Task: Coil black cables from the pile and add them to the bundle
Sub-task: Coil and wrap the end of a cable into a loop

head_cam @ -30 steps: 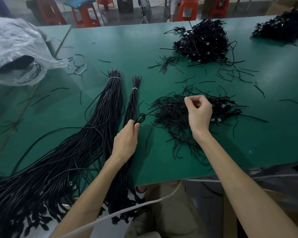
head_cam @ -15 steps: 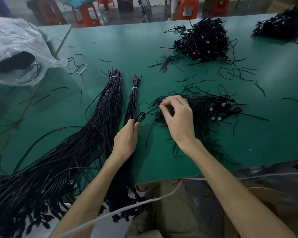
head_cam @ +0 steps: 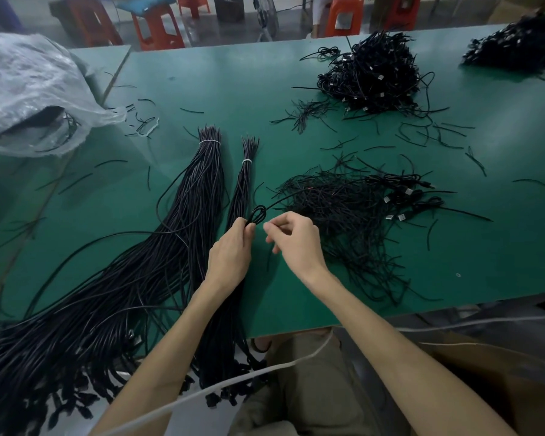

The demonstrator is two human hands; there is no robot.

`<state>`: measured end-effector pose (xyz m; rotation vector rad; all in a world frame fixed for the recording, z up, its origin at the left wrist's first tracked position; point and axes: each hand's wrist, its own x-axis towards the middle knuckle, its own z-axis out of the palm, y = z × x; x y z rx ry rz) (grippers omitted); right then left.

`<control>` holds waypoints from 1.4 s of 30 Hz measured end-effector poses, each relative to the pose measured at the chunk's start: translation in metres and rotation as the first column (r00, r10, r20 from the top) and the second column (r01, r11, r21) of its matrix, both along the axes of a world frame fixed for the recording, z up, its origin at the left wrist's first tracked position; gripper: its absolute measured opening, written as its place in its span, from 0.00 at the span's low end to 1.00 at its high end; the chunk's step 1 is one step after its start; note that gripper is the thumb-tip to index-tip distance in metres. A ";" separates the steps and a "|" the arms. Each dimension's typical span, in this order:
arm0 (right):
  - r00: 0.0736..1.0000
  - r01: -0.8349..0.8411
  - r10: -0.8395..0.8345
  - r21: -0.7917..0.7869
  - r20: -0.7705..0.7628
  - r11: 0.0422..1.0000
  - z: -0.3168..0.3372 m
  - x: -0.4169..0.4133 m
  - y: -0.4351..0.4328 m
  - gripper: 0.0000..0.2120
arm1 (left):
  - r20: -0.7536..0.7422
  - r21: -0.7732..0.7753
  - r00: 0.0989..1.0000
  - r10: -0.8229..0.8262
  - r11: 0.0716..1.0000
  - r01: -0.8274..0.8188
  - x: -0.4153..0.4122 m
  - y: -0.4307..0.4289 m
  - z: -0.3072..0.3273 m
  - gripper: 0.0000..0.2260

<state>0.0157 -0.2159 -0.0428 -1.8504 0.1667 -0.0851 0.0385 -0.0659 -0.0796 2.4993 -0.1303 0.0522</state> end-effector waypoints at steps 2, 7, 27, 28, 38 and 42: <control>1.000 -0.001 0.002 0.031 -0.026 1.000 -0.002 0.001 0.003 0.05 | -0.008 0.004 1.000 0.000 1.000 0.000 0.000 0.000 0.000 0.17; 0.999 0.019 -0.014 0.118 -0.038 0.993 -0.003 0.004 0.010 0.05 | -0.034 -0.013 0.999 -0.003 1.000 0.003 0.001 -0.001 0.000 0.18; 0.999 0.019 -0.003 0.351 -0.048 0.936 -0.012 0.005 0.021 0.15 | -0.030 -0.510 0.996 -0.088 0.858 0.060 -0.002 0.003 0.007 0.19; 0.999 0.011 0.008 0.368 -0.052 0.930 -0.012 0.005 0.021 0.16 | -0.034 -0.528 0.995 -0.092 0.847 0.060 -0.002 0.003 0.008 0.19; 0.903 -0.390 0.429 0.416 0.000 0.821 0.000 0.012 -0.003 0.28 | -0.201 -0.766 0.970 -0.138 0.639 -0.068 -0.006 0.007 0.016 0.19; 0.849 -0.499 0.528 0.333 0.006 0.800 0.007 0.018 -0.011 0.28 | -0.186 -0.773 0.965 -0.186 0.634 -0.027 -0.008 0.005 0.018 0.24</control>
